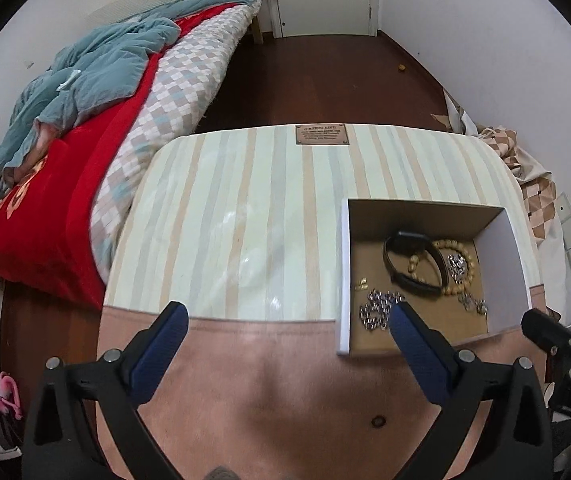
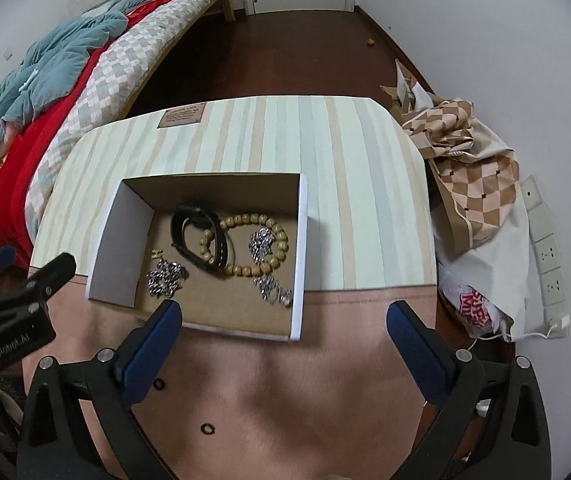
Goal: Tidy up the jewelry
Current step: 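Withdraw both open tools from the box back over the table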
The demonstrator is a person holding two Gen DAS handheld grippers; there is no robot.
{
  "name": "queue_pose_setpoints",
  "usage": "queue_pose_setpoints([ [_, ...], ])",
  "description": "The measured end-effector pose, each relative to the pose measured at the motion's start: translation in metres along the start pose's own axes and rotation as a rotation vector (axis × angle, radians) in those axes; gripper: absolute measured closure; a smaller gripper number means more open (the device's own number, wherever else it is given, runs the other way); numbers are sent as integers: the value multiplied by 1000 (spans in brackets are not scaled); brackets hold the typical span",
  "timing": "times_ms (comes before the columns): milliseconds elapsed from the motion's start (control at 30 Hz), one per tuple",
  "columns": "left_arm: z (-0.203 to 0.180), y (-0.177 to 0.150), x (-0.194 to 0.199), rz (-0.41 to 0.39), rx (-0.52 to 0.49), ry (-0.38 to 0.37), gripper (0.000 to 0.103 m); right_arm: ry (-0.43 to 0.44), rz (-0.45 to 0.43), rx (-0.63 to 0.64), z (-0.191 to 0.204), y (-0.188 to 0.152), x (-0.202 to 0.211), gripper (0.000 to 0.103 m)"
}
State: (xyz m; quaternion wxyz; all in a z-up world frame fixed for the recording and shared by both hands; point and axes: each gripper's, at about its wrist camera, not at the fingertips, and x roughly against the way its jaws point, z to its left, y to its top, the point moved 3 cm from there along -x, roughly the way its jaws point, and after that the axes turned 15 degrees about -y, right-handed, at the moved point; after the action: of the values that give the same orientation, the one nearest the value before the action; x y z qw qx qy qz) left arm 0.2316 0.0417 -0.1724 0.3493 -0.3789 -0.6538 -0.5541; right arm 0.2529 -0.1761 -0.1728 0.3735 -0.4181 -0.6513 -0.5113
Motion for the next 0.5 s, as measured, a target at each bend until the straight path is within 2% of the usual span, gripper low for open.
queue_pose_setpoints([
  [500, -8, -31, 85, -132, -2, 28, 0, -53, -123, -13, -8, -31, 91, 0],
])
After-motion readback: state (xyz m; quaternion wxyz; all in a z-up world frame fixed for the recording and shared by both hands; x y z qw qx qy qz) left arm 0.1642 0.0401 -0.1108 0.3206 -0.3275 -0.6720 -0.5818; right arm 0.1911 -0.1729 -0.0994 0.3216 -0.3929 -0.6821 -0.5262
